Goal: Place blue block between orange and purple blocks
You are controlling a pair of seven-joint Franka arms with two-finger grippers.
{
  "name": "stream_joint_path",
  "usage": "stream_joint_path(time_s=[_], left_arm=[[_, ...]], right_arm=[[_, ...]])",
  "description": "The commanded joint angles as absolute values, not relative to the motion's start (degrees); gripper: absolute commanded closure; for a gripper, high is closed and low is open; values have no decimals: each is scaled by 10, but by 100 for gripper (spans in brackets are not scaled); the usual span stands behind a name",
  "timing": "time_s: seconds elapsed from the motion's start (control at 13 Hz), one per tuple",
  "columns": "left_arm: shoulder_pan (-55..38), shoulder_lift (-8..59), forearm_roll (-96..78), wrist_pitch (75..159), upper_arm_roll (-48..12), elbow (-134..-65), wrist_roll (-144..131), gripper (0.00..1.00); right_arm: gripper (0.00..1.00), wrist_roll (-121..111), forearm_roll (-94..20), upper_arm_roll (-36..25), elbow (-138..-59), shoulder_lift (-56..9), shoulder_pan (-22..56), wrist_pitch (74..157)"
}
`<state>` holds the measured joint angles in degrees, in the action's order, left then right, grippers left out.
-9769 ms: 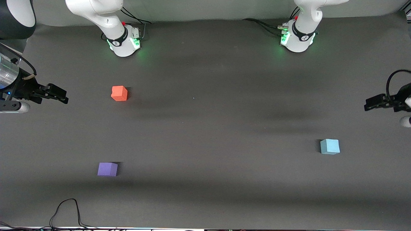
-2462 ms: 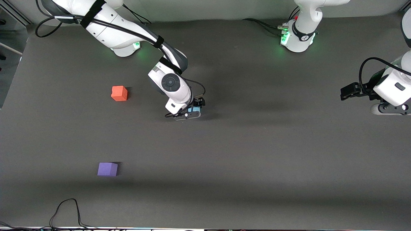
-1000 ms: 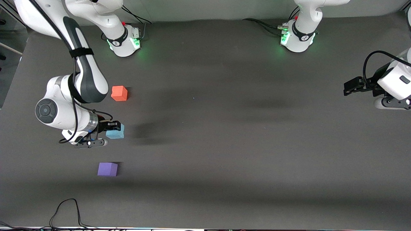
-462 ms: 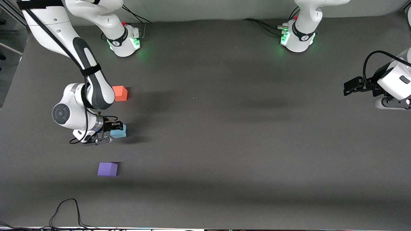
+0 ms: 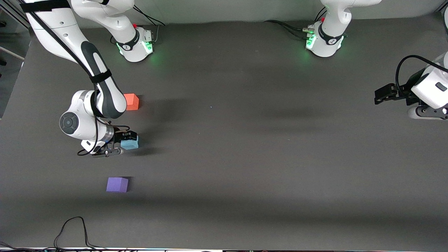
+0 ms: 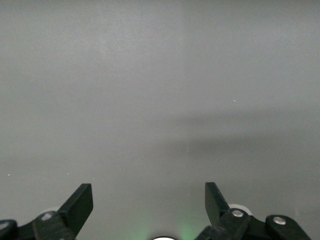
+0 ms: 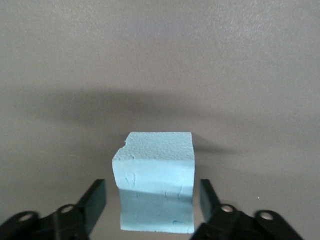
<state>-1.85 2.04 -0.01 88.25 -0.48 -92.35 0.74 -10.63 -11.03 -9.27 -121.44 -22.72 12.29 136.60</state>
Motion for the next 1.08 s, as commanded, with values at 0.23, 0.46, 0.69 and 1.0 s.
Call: stream_joint_path(time_s=[0.23, 0.46, 0.69, 1.0], left_arm=[[-24, 21, 6, 879, -2, -913, 9, 0], [-25, 21, 6, 881, -2, -913, 5, 0], [-25, 21, 7, 882, -2, -913, 4, 0], [-25, 21, 7, 882, -2, -913, 4, 0]], right_arm=[[0, -87, -117, -94, -1113, -143, 130, 1205], [0, -55, -97, -84, -1068, -84, 130, 1130], [0, -32, -67, -36, -1050, 0, 92, 1047], [0, -33, -61, -36, -1005, 44, 84, 947]])
